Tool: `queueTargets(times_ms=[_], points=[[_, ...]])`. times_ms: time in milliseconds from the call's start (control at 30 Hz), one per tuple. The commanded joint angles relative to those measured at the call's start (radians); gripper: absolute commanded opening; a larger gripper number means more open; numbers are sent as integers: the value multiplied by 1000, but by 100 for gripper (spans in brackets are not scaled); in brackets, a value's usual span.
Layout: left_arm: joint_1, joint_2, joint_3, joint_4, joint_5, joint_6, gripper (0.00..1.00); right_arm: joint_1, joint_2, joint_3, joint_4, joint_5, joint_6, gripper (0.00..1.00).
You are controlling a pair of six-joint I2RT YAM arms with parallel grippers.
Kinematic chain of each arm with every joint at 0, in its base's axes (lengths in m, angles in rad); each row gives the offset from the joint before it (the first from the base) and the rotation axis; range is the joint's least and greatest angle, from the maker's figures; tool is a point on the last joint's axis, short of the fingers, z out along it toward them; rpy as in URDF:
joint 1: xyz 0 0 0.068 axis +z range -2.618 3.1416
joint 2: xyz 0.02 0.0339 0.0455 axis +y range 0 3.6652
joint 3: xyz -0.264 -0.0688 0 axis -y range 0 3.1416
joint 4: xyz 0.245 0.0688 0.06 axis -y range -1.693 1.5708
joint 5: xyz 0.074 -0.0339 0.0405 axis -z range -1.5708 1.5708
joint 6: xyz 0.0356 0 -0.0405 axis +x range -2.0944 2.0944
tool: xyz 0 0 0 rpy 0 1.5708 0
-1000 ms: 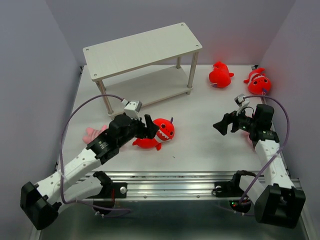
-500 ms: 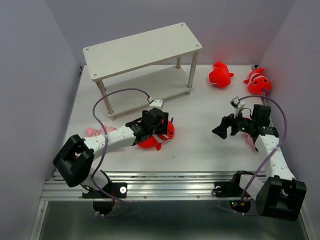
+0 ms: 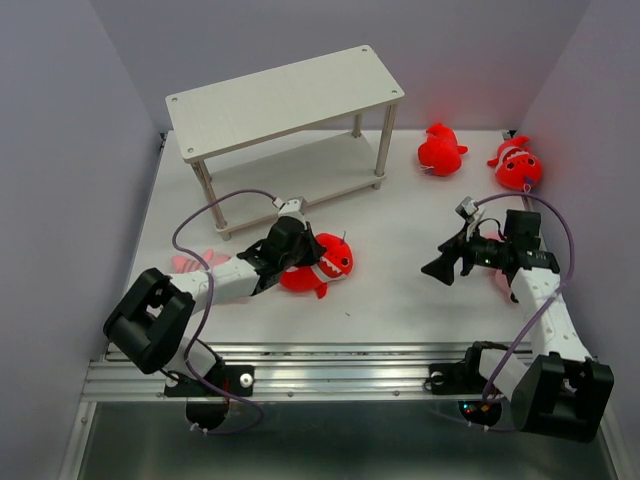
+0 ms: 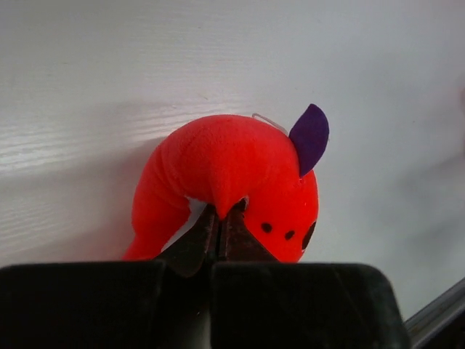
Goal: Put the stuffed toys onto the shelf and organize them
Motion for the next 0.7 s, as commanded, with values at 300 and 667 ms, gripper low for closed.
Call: queueTargets(times_ms=[300,667], points=[[-92,-41,-4,189,-26,-722,0,152,147,253,-291,-67,-160,100],[-256,72,109,168,-383,-1336,0,218,112,160,-97,-65,-34,100]])
